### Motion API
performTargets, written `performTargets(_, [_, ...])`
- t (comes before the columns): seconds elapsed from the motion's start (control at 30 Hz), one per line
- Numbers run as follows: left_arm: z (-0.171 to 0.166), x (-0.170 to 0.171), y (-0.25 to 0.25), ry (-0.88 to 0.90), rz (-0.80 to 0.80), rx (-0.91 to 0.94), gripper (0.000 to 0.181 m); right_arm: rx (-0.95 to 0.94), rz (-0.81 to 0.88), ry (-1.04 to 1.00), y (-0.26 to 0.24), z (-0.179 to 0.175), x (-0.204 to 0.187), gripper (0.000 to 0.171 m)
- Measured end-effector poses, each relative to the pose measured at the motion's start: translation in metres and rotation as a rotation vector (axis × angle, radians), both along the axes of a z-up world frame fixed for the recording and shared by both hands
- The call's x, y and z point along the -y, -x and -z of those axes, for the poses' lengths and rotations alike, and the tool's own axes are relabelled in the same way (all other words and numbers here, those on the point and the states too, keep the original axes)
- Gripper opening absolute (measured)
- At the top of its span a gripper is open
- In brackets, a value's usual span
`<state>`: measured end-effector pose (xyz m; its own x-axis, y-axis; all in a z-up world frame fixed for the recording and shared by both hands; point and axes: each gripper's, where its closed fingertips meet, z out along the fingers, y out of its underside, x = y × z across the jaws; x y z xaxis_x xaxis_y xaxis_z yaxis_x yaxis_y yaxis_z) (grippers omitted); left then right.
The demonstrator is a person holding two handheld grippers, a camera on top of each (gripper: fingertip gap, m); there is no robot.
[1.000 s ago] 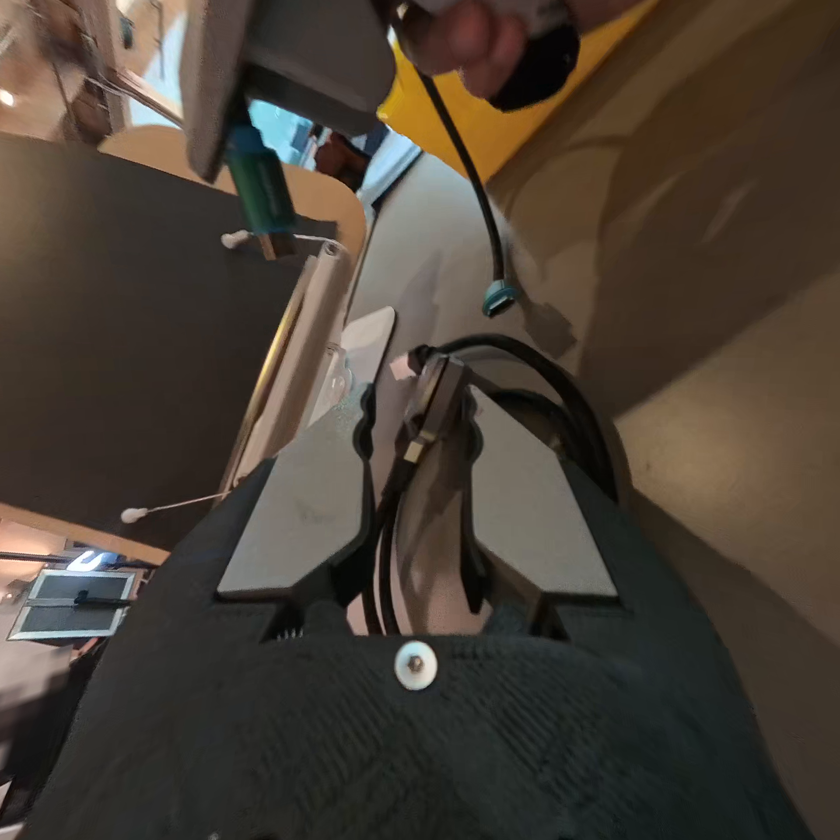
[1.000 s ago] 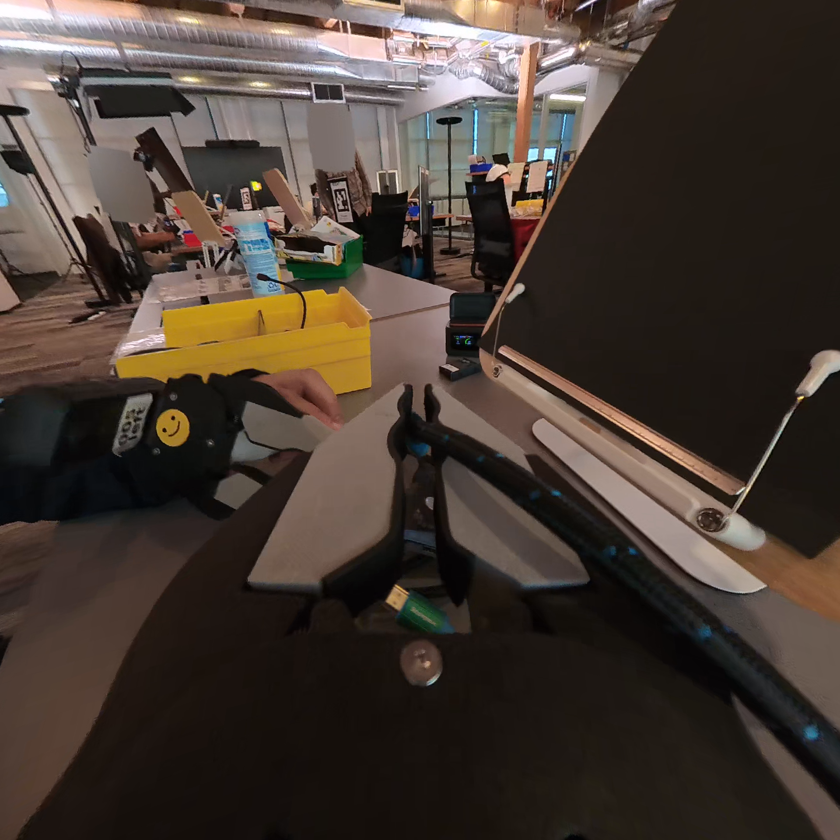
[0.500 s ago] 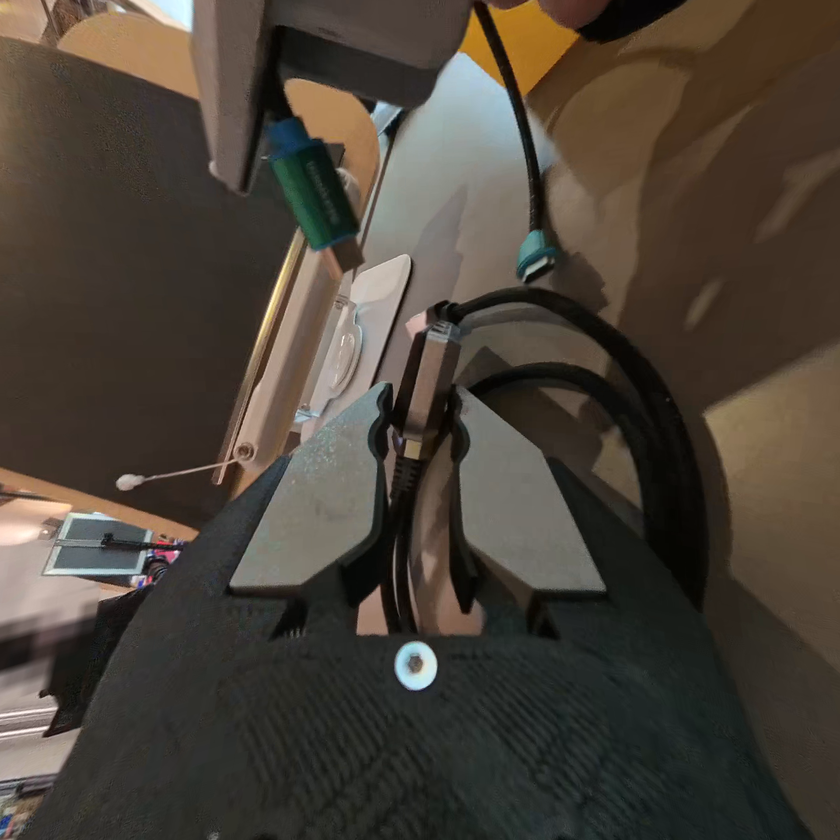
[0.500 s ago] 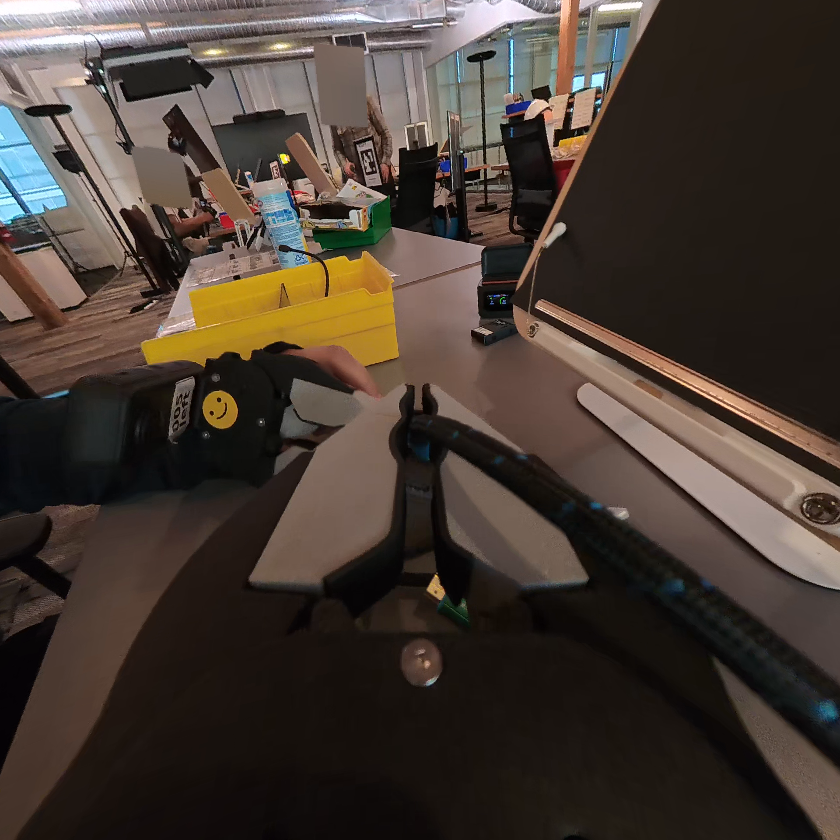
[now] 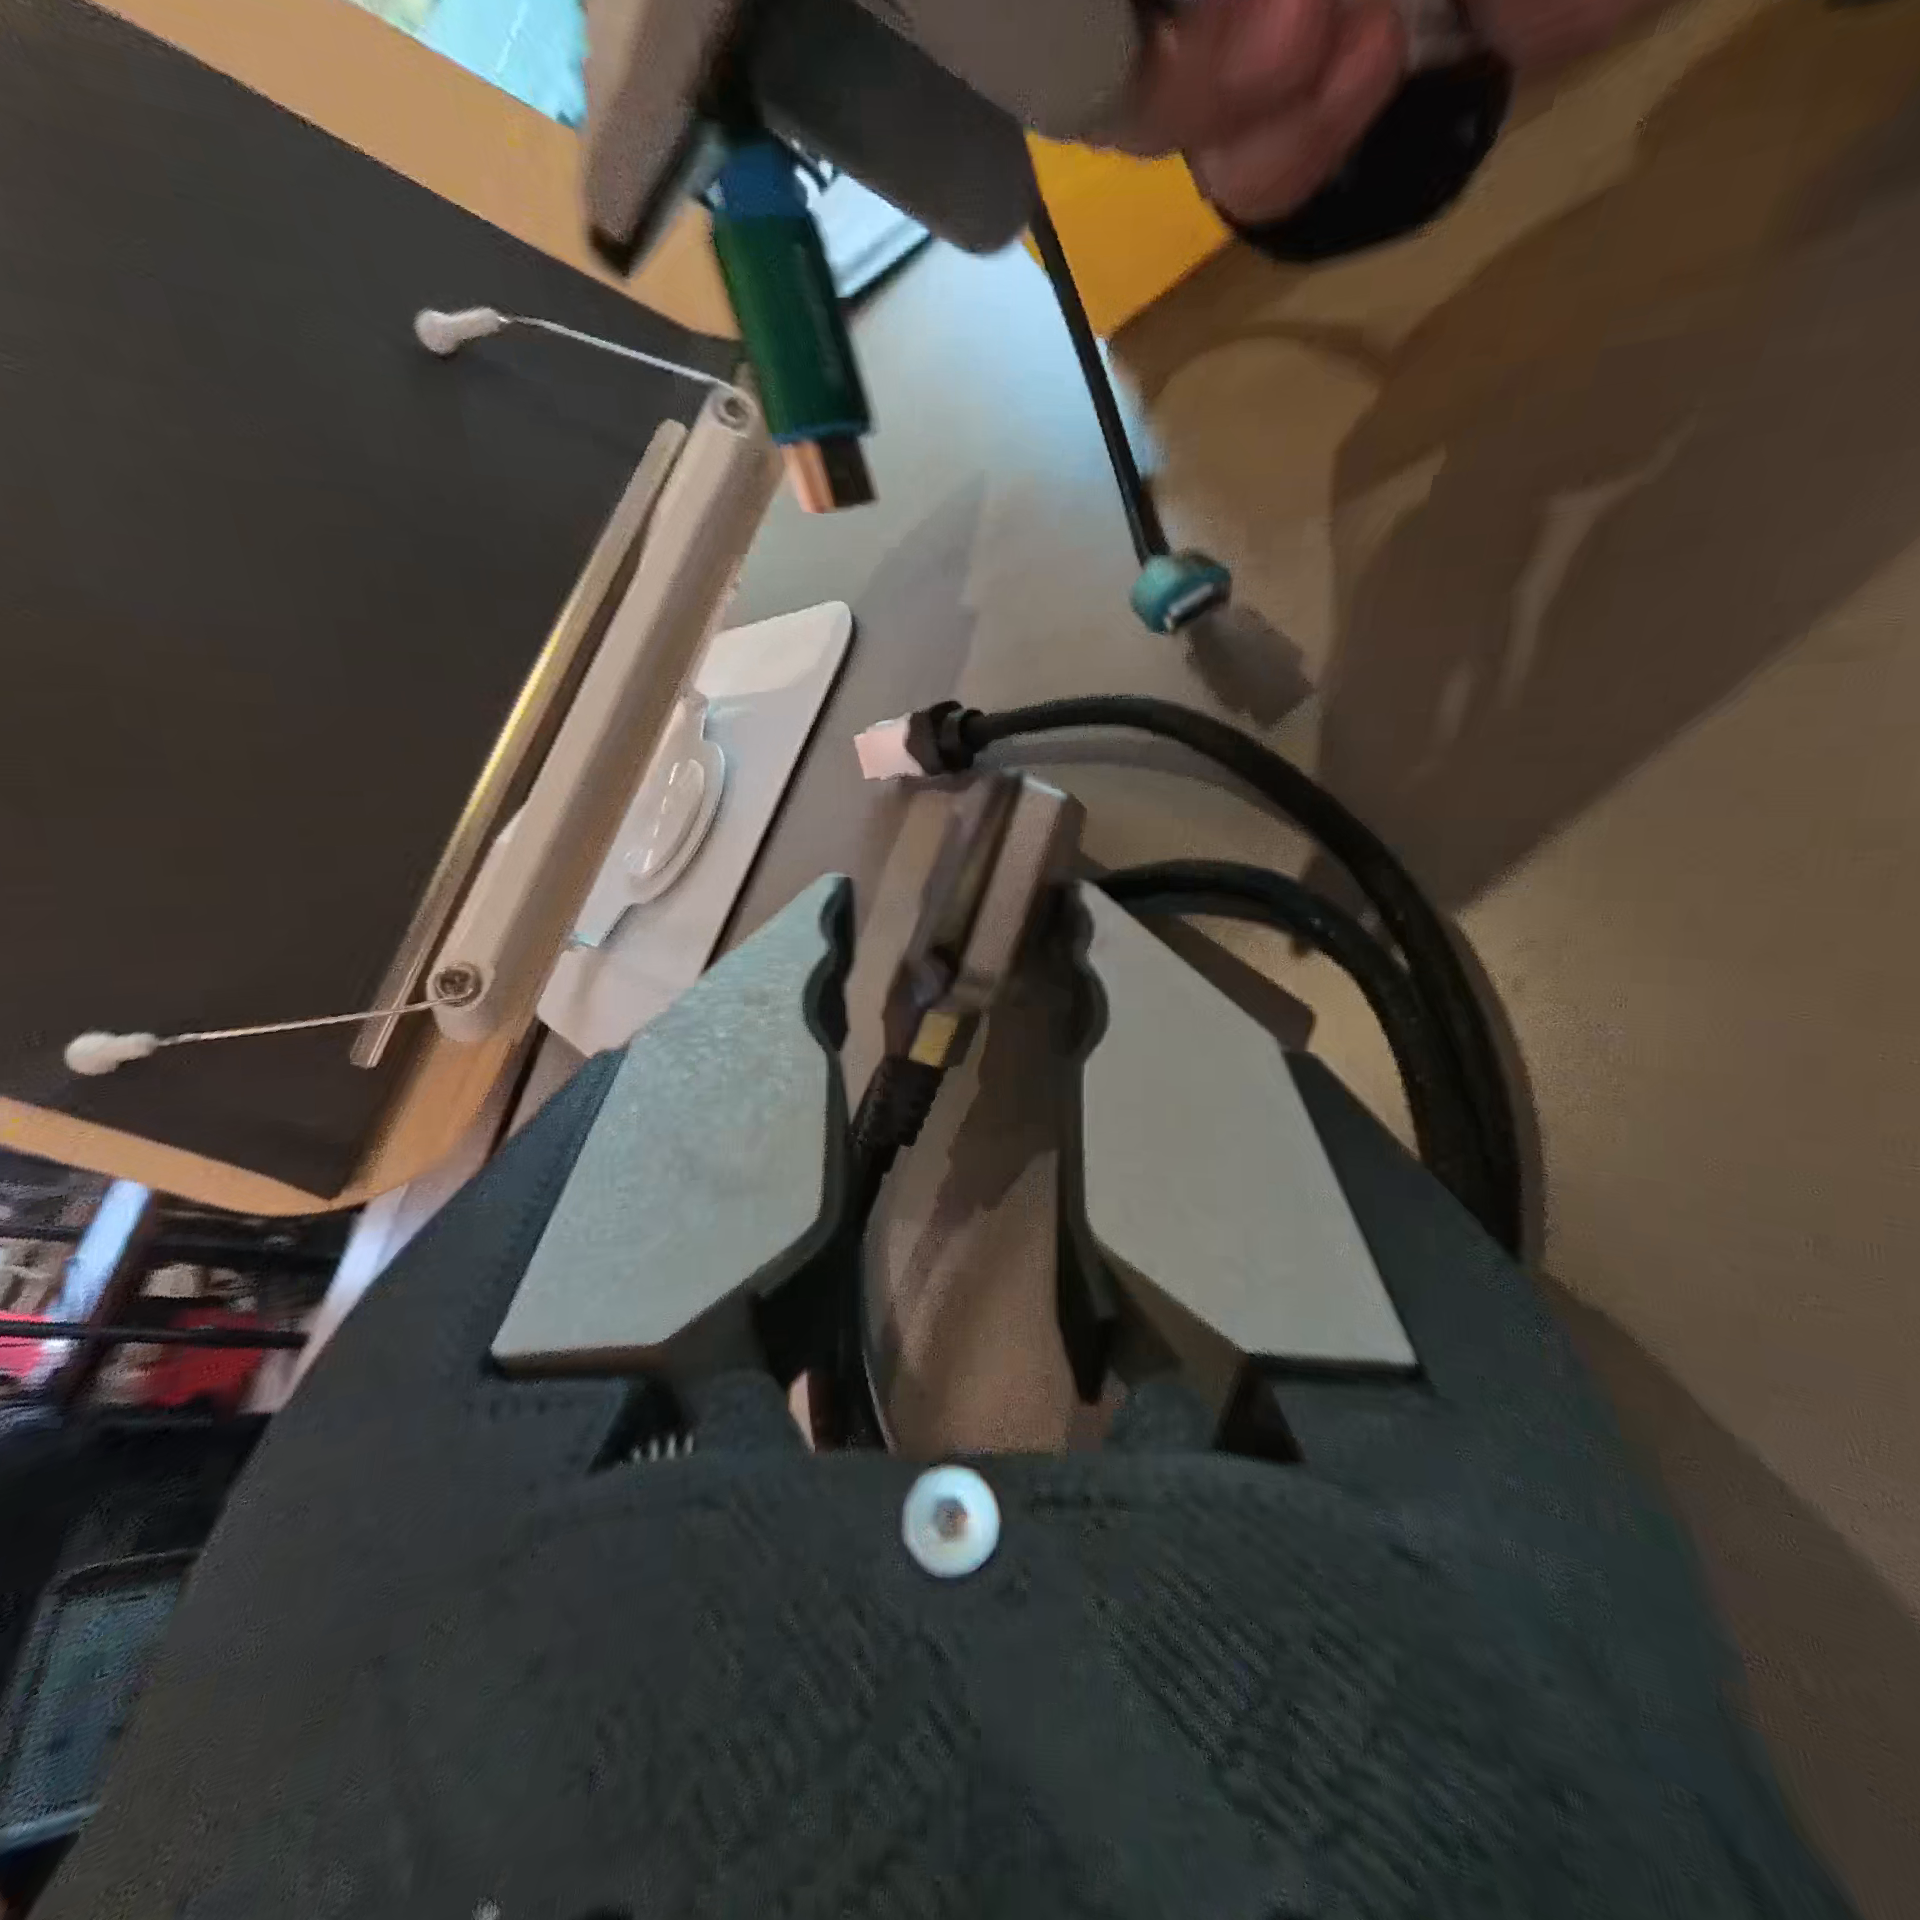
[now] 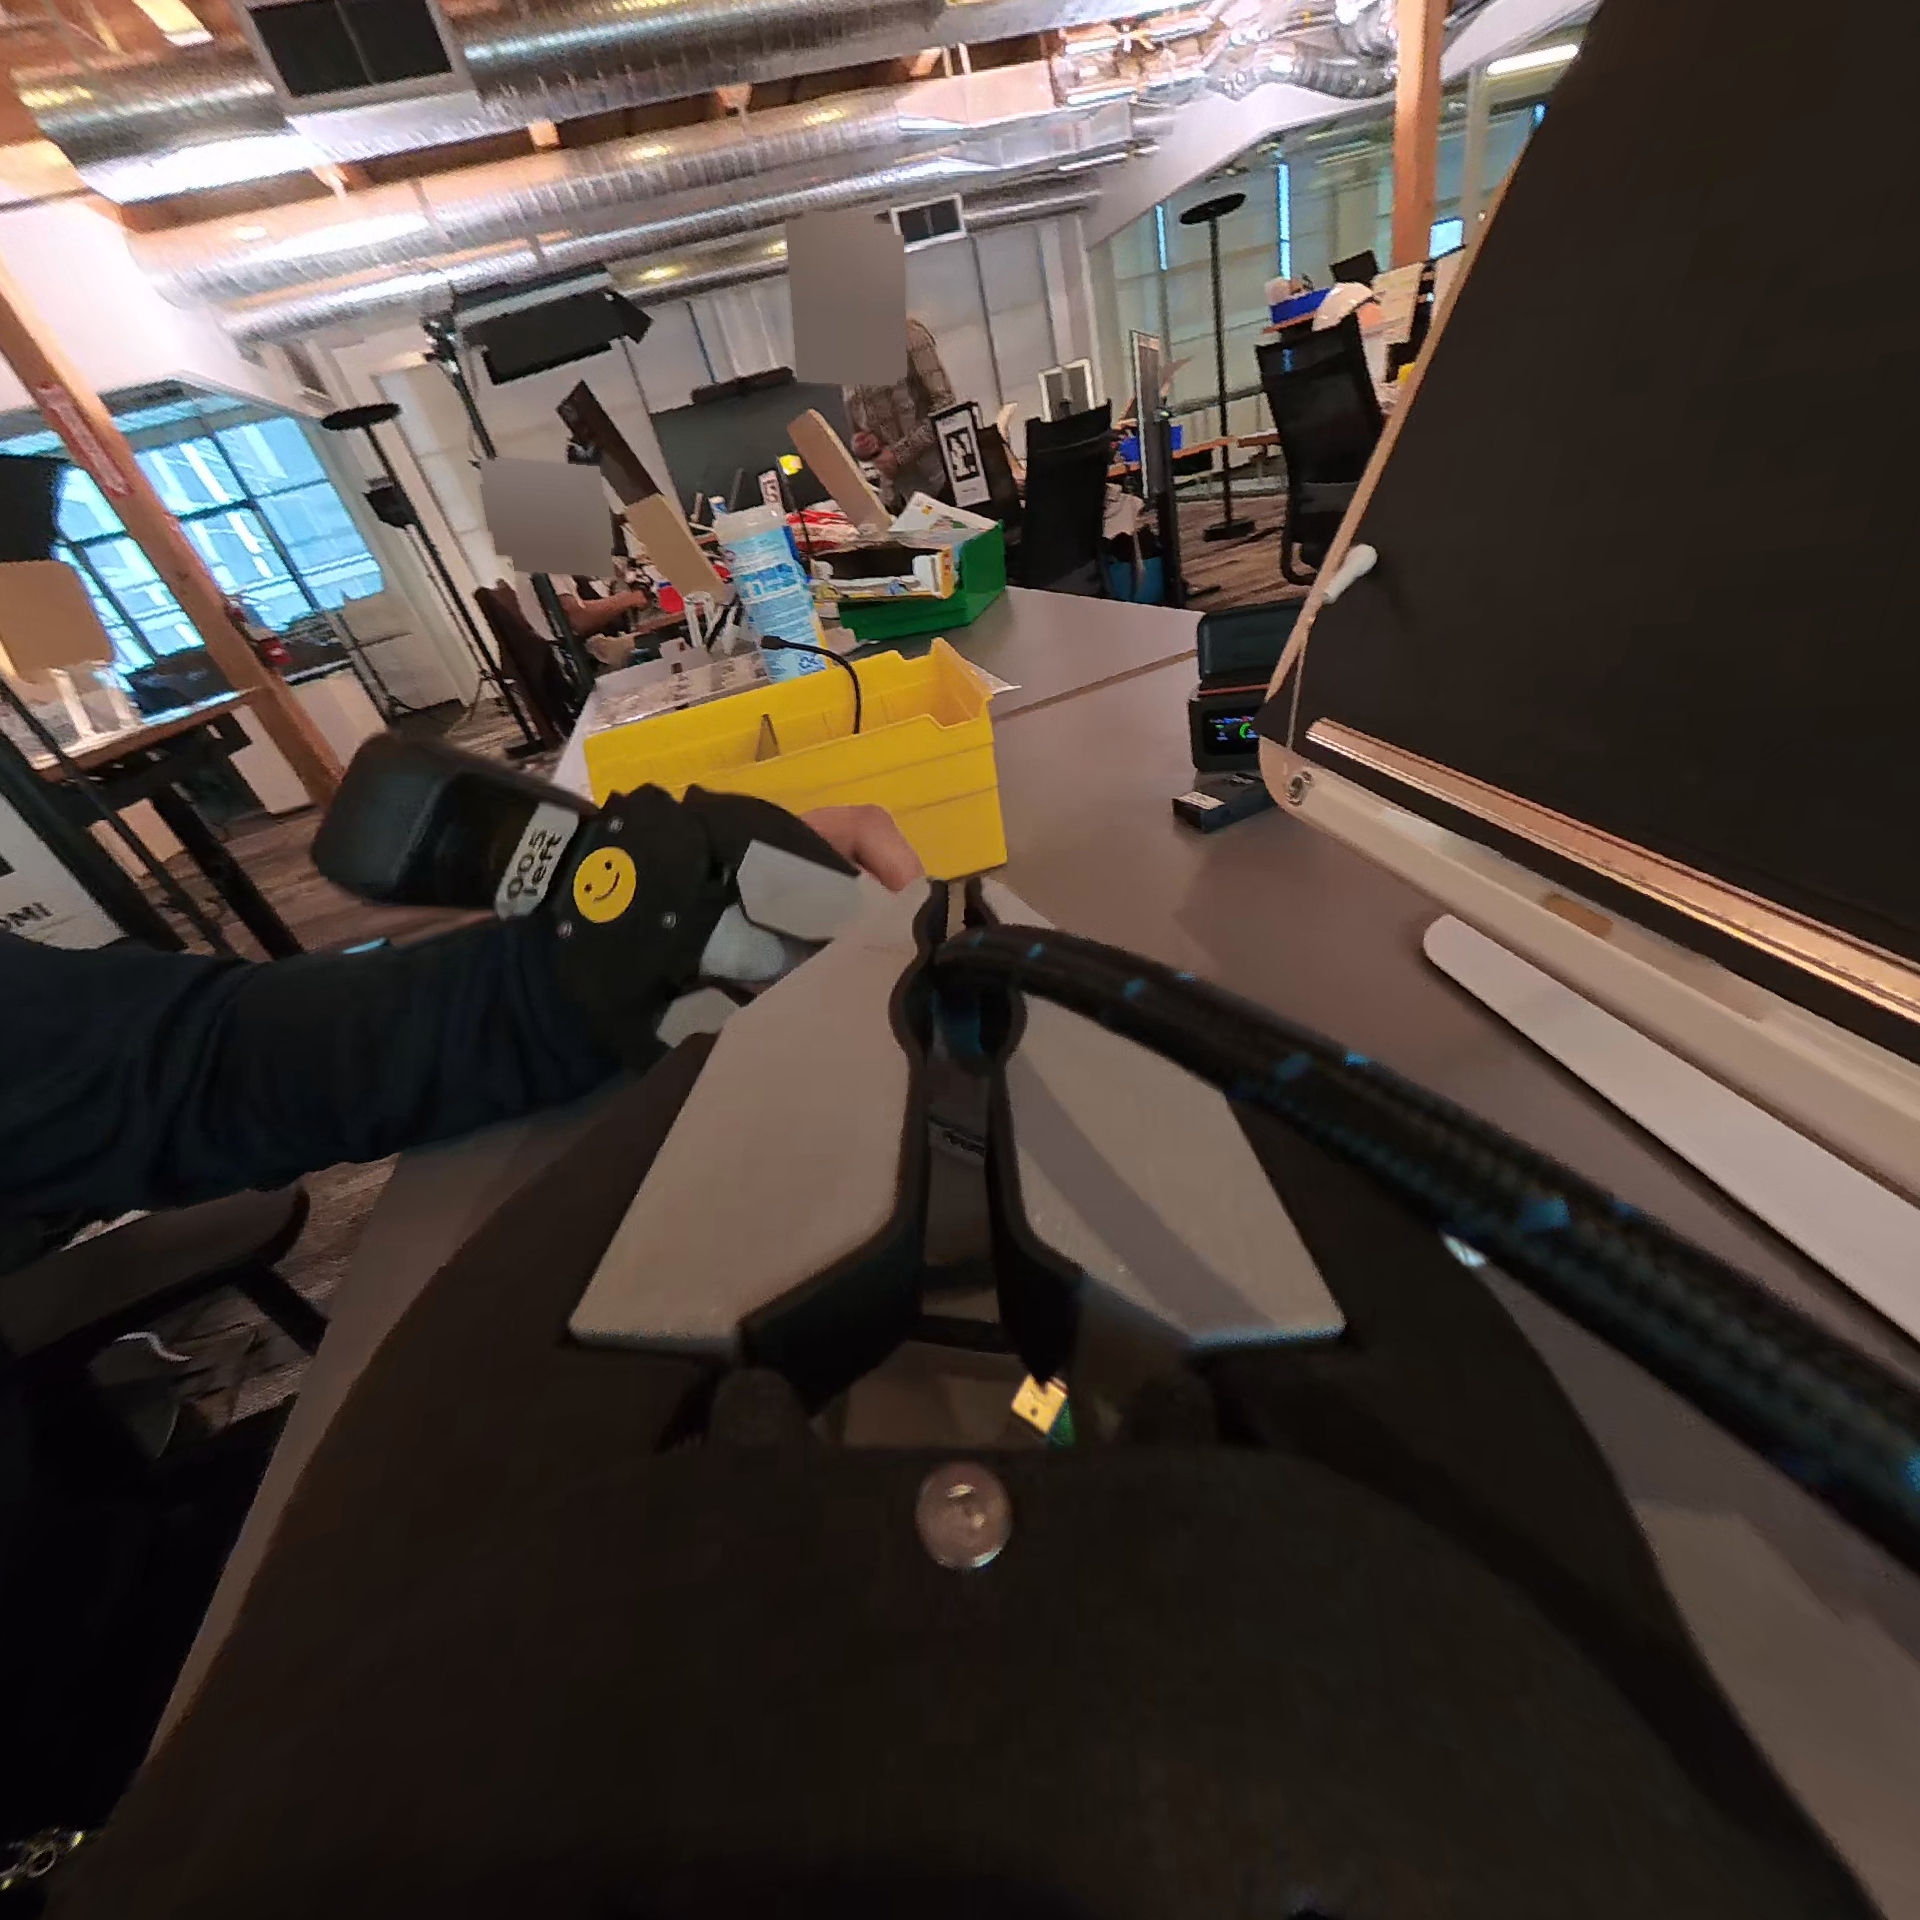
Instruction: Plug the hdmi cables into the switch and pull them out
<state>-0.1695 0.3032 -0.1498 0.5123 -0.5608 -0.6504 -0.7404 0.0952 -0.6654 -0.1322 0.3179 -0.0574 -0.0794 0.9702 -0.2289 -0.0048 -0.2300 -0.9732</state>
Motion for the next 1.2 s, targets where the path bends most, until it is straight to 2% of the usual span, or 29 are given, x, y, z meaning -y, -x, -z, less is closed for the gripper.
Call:
performTargets(0.03, [-0.008, 0.003, 0.0, 0.002, 0.008, 0.042, 0.042, -0.006, -0.011, -0.003, 0.0, -0.001, 0.002, 0.001])
performTargets(0.17, [-0.052, 0.018, -0.011, -0.038, 0.079, 0.255, 0.037, 0.003, -0.039, -0.022, 0.003, -0.001, 0.01, 0.0])
performTargets(0.33, [-0.068, 0.014, -0.027, -0.092, 0.023, 0.315, 0.037, 0.007, -0.124, -0.035, 0.016, -0.001, 0.034, 0.0])
performTargets(0.43, [-0.06, 0.017, -0.039, -0.132, 0.042, 0.247, 0.016, -0.005, -0.156, -0.033, 0.022, -0.004, 0.046, 0.0])
performTargets(0.57, [-0.065, 0.012, -0.03, -0.241, -0.017, 0.139, 0.012, 0.013, -0.133, -0.046, 0.023, -0.003, 0.045, 0.0])
performTargets(0.67, [-0.068, 0.005, -0.02, -0.444, -0.117, -0.109, 0.012, 0.083, -0.092, -0.042, 0.024, 0.006, 0.038, 0.008])
performTargets(0.83, [-0.077, 0.003, -0.018, -0.631, -0.159, -0.287, 0.012, 0.071, -0.128, 0.109, 0.021, 0.006, 0.031, 0.027])
performTargets(0.93, [-0.078, 0.0, -0.016, -0.652, -0.17, -0.307, 0.012, 0.065, -0.174, 0.164, 0.02, 0.007, 0.032, 0.031])
performTargets(1.2, [-0.078, -0.004, -0.014, -0.699, -0.182, -0.364, 0.012, 0.093, -0.169, 0.162, 0.025, 0.014, 0.034, 0.019])
